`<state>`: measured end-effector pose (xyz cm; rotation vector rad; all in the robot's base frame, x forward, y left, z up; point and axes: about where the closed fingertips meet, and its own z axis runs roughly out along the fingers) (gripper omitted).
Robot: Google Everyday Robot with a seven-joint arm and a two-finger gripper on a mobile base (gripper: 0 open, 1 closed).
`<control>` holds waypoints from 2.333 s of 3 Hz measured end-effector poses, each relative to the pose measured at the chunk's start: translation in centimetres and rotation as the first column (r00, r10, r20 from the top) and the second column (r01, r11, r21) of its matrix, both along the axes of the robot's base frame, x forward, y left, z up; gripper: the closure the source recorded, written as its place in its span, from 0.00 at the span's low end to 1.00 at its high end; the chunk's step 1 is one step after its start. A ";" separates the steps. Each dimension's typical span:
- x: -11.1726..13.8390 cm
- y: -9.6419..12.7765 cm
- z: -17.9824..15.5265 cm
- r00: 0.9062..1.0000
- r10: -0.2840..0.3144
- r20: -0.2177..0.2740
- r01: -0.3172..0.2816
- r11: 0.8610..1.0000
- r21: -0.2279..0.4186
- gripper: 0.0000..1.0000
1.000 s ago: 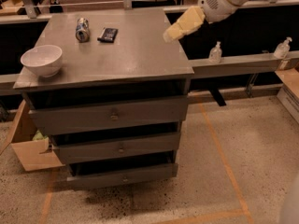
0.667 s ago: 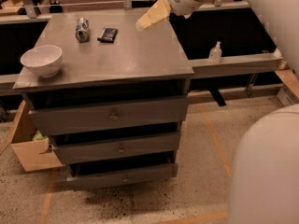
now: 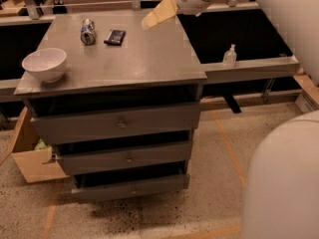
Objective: Move redbull can near white bowl
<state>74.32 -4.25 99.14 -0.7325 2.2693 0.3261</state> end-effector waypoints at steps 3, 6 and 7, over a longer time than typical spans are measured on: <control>10.2 9.6 0.2 0.918 -0.252 0.305 0.222 0.967 0.127 0.00; 9.9 15.8 -2.9 0.859 -0.113 0.499 -0.014 0.970 0.243 0.00; 9.9 15.9 -2.9 0.859 -0.108 0.501 -0.017 0.971 0.239 0.00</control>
Offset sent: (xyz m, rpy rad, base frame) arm 0.1290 0.1078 0.0255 0.2037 -0.4181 -0.3861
